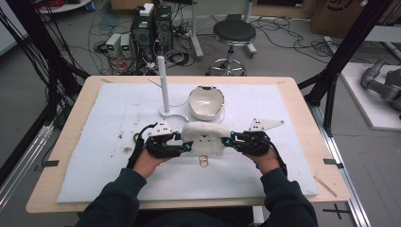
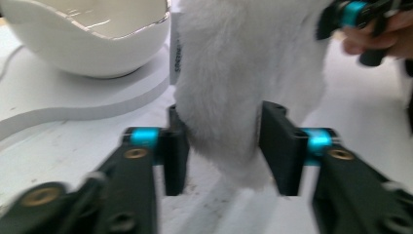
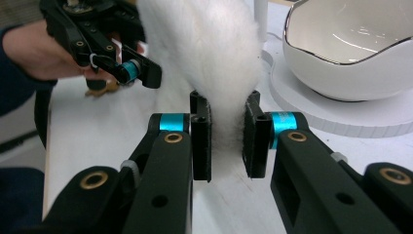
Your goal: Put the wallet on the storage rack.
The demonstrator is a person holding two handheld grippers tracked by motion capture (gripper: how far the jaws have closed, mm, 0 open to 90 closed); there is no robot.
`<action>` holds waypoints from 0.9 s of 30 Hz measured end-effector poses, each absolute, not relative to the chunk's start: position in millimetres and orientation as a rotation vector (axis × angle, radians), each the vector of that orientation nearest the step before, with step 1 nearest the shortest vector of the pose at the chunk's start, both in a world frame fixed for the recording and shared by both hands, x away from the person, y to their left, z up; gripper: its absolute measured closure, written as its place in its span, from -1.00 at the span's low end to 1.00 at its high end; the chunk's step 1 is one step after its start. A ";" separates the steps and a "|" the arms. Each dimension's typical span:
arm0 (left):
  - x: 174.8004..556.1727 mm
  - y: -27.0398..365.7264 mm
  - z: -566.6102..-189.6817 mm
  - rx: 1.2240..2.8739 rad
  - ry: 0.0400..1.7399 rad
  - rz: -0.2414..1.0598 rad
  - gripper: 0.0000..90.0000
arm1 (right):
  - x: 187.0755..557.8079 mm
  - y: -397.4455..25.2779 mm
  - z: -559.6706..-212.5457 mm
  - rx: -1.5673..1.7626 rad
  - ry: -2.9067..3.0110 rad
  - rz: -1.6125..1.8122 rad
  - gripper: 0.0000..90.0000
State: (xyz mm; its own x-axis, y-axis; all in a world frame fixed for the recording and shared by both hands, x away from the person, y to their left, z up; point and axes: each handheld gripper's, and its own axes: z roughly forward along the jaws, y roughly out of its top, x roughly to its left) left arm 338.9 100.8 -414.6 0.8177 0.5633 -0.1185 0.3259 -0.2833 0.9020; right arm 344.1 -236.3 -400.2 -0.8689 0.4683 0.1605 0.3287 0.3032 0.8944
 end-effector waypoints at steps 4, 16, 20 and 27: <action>340.3 109.8 -408.1 1.847 0.676 0.287 0.00 | 342.7 -238.5 -394.0 0.694 2.436 1.547 0.73; 335.0 102.5 -408.3 1.883 0.562 0.241 0.72 | 340.1 -240.7 -386.7 0.702 2.373 1.705 0.70; 333.7 106.2 -404.2 1.826 0.548 0.241 0.77 | 342.3 -244.7 -389.4 0.744 2.334 1.752 0.50; 333.2 108.6 -401.9 1.779 0.532 0.218 0.78 | 349.3 -246.0 -395.0 0.827 2.353 1.788 0.02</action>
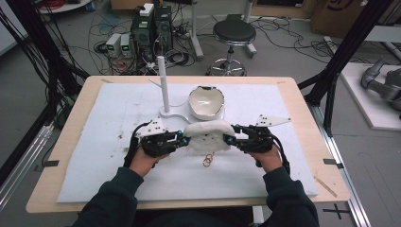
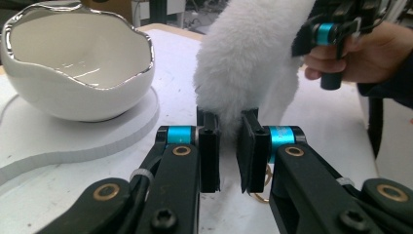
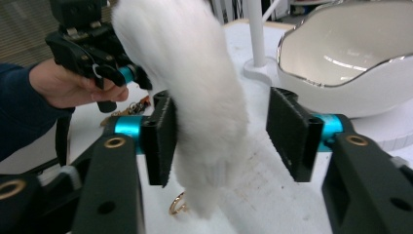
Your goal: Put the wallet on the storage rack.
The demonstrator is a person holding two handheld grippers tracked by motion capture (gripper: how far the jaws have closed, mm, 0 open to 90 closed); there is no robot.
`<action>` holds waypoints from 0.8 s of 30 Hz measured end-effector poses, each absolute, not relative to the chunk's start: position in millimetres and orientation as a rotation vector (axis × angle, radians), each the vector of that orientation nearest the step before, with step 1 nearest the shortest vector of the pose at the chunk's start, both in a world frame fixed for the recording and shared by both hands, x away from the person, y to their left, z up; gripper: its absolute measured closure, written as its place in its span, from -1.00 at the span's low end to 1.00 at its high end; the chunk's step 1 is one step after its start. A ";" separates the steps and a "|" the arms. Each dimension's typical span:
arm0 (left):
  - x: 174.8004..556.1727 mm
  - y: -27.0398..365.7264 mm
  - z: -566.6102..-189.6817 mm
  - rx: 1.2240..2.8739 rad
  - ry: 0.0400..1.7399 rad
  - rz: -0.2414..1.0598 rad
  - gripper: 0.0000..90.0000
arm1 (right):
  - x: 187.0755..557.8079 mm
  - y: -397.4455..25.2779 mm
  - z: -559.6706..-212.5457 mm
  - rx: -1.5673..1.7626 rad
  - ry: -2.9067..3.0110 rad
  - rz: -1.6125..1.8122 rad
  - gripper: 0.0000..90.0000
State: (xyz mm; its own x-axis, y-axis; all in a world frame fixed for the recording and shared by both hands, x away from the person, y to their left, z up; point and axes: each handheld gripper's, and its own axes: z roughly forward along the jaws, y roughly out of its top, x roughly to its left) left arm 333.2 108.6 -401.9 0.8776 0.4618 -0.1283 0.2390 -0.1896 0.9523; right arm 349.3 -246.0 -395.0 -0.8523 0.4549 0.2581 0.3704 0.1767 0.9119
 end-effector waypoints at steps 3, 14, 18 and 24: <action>333.4 106.6 -403.7 1.792 0.543 0.215 0.78 | 348.8 -243.7 -395.3 0.777 2.376 1.803 0.46; 341.9 116.0 -410.7 1.867 0.730 0.351 0.04 | 341.9 -250.6 -383.6 0.743 2.283 1.706 0.66; 343.7 128.3 -407.4 1.840 0.759 0.392 0.00 | 343.1 -254.7 -374.1 0.746 2.248 1.680 0.66; 347.0 164.7 -399.0 1.775 0.811 0.512 -0.22 | 357.9 -255.1 -347.5 0.731 2.206 1.617 0.68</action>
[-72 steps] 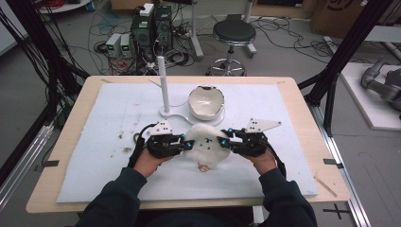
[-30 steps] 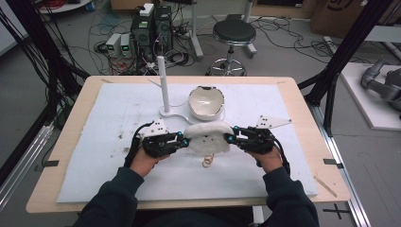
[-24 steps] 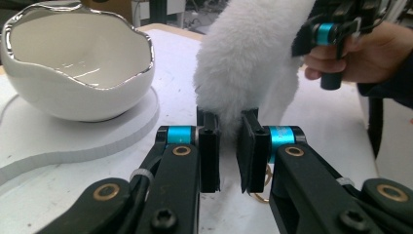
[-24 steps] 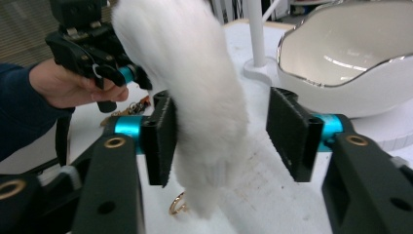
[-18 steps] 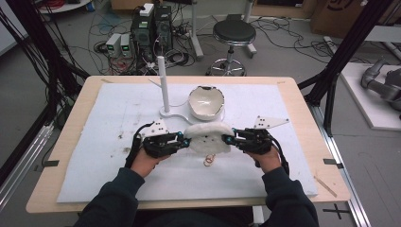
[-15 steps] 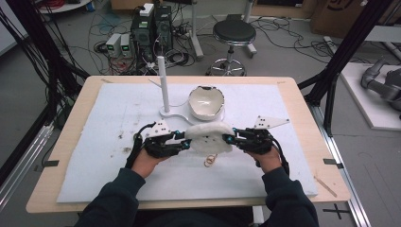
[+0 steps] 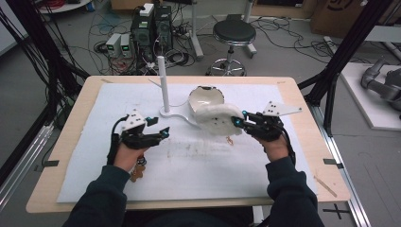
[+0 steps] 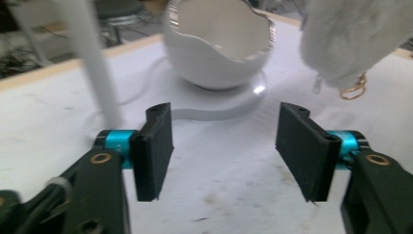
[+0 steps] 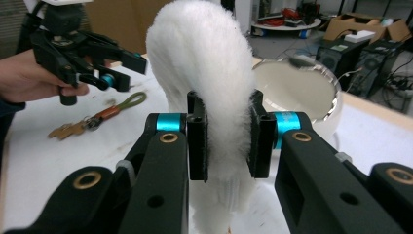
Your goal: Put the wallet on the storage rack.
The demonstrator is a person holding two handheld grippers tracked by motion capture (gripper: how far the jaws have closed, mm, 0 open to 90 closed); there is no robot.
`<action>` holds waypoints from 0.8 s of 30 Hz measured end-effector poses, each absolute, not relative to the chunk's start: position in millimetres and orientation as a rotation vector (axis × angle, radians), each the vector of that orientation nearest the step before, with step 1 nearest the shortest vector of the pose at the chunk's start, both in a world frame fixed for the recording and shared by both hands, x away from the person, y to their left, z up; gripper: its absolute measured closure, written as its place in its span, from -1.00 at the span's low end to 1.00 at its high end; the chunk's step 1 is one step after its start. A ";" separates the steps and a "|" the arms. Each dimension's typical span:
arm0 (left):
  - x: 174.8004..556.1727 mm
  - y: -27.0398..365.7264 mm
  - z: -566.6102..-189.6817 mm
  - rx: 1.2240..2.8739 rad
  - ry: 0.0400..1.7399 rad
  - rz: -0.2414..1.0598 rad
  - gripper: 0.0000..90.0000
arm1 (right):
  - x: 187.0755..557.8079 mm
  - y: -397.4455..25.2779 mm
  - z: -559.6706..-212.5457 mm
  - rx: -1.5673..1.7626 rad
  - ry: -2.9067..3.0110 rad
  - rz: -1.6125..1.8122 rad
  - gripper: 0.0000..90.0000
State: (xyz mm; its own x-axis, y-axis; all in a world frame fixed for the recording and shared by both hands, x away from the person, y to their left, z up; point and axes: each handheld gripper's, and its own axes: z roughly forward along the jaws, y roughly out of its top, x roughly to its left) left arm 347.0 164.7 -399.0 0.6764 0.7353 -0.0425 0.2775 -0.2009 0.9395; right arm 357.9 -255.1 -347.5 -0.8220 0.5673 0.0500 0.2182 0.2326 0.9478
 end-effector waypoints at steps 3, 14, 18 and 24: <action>348.6 189.1 -394.5 1.707 0.859 0.565 -0.40 | 362.8 -253.9 -338.9 0.724 2.203 1.593 0.69; 351.3 243.4 -403.1 1.607 1.032 0.611 -0.52 | 395.3 -239.7 -286.4 0.671 2.162 1.496 0.69; 351.9 243.8 -403.5 1.604 1.031 0.611 -0.51 | 410.8 -229.7 -277.2 0.664 2.176 1.457 0.69; 351.9 242.4 -403.8 1.610 1.029 0.606 -0.50 | 432.4 -214.1 -267.2 0.656 2.193 1.420 0.69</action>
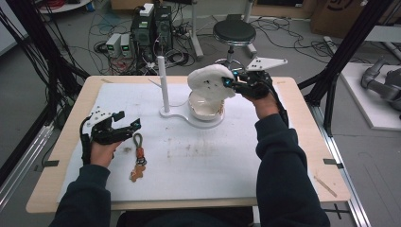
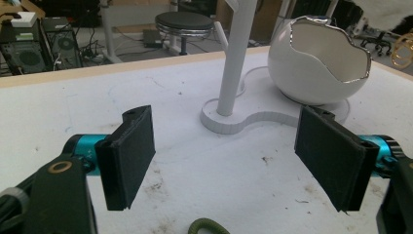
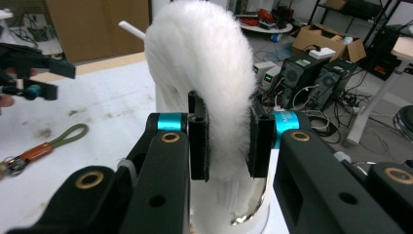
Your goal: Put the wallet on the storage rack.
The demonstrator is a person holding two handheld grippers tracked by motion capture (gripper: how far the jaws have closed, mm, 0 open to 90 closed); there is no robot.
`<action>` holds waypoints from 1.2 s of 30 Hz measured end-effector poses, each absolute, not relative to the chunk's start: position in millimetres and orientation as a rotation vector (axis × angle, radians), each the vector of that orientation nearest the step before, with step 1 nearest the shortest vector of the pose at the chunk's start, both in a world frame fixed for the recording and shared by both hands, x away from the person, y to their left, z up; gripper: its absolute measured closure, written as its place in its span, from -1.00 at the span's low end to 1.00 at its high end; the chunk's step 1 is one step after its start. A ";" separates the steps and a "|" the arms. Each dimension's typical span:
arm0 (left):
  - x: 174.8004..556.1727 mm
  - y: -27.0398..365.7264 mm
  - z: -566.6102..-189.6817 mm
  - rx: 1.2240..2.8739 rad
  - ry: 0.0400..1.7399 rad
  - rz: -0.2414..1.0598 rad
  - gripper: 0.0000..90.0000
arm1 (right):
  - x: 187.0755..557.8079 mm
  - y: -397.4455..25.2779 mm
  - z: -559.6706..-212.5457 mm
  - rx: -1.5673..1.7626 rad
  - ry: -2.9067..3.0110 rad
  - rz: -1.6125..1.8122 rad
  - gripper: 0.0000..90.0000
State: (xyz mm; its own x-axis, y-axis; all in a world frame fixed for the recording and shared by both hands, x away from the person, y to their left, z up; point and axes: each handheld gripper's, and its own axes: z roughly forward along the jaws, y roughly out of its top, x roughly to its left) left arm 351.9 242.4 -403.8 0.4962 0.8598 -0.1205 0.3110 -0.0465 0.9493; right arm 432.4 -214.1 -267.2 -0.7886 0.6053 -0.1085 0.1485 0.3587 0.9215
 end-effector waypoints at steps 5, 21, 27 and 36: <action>351.1 243.1 -403.6 1.604 1.026 0.611 -0.49 | 447.3 -203.1 -265.5 0.640 2.194 1.356 0.69; 349.8 244.3 -404.8 1.591 1.041 0.599 -0.48 | 455.6 -183.5 -287.6 0.442 2.308 0.912 0.69; 349.9 244.9 -404.9 1.589 1.042 0.597 -0.48 | 456.6 -174.6 -297.4 0.421 2.315 0.850 0.69; 350.0 245.7 -405.3 1.584 1.045 0.587 -0.48 | 458.9 -153.8 -310.1 0.378 2.335 0.756 0.69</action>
State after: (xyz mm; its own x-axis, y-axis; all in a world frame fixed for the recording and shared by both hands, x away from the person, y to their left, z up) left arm 350.0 245.7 -405.3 0.4885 0.8595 -0.1505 0.3184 -0.0150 0.9478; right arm 458.9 -153.8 -310.1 -0.7498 0.4427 -0.4917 0.0704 0.7924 0.6060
